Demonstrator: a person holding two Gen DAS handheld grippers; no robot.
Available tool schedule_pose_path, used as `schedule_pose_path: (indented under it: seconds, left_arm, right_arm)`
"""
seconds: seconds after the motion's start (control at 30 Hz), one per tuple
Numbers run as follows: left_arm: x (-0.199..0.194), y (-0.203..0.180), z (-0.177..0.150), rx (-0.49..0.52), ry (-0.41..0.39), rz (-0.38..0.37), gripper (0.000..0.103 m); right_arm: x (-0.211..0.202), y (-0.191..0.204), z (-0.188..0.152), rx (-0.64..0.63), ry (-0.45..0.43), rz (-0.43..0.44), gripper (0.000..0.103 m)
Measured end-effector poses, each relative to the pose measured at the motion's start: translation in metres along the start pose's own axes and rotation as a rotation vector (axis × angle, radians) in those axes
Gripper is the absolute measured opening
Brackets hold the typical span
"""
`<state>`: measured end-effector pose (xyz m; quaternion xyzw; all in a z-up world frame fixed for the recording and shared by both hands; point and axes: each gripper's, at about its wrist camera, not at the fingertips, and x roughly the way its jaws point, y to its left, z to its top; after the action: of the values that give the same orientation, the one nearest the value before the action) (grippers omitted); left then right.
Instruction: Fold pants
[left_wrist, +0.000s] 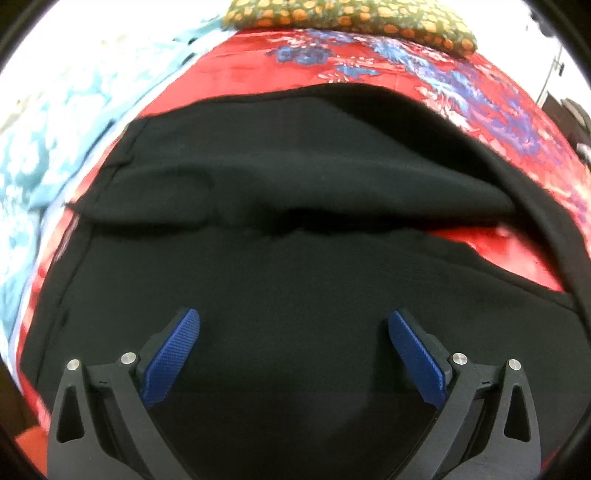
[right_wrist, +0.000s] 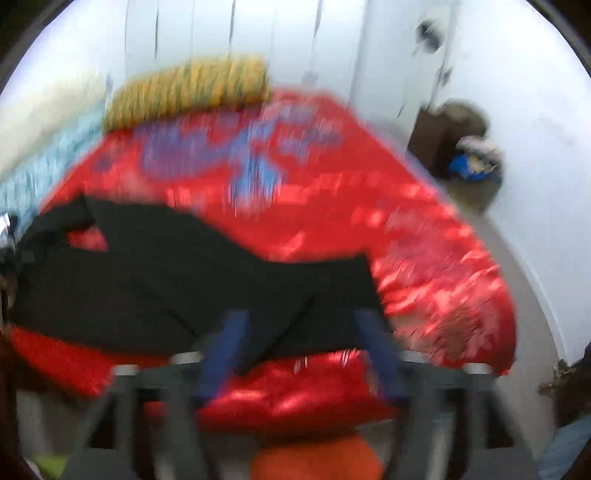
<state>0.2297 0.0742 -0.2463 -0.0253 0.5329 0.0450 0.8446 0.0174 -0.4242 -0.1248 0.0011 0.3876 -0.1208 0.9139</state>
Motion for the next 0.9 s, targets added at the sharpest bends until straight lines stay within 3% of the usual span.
schedule_pose_path:
  seconds: [0.07, 0.2, 0.33, 0.43, 0.53, 0.63, 0.73, 0.8, 0.9]
  left_arm:
    - [-0.026, 0.004, -0.013, -0.035, -0.026, -0.051, 0.102]
    - [-0.077, -0.006, -0.056, -0.054, -0.032, -0.162, 0.102]
    - [-0.120, -0.018, -0.109, -0.023, -0.075, -0.236, 0.102]
    - [-0.134, -0.026, -0.134, 0.079, -0.100, -0.228, 0.102]
    - [-0.143, -0.025, -0.131, 0.108, -0.107, -0.180, 0.102]
    - [-0.163, -0.010, -0.122, 0.031, -0.186, -0.207, 0.102]
    - [-0.167, -0.003, -0.120, 0.053, -0.268, -0.159, 0.102]
    - [-0.154, 0.000, -0.120, 0.039, -0.235, -0.120, 0.102]
    - [-0.143, 0.005, -0.117, -0.016, -0.187, -0.165, 0.102]
  right_arm:
    - [-0.032, 0.010, 0.004, 0.044, -0.099, -0.015, 0.096]
    - [-0.049, 0.051, -0.008, 0.147, -0.155, 0.077, 0.097]
    - [-0.043, 0.115, -0.052, 0.242, -0.139, 0.171, 0.097]
    - [-0.041, 0.162, -0.072, 0.121, -0.041, 0.300, 0.097]
    - [-0.056, 0.186, -0.071, 0.007, -0.112, 0.326, 0.097]
    - [-0.064, 0.195, -0.072, -0.017, -0.141, 0.323, 0.097]
    - [-0.063, 0.192, -0.071, -0.006, -0.140, 0.307, 0.097]
    - [-0.063, 0.185, -0.073, 0.028, -0.133, 0.297, 0.097]
    - [-0.058, 0.170, -0.073, 0.090, -0.119, 0.282, 0.097]
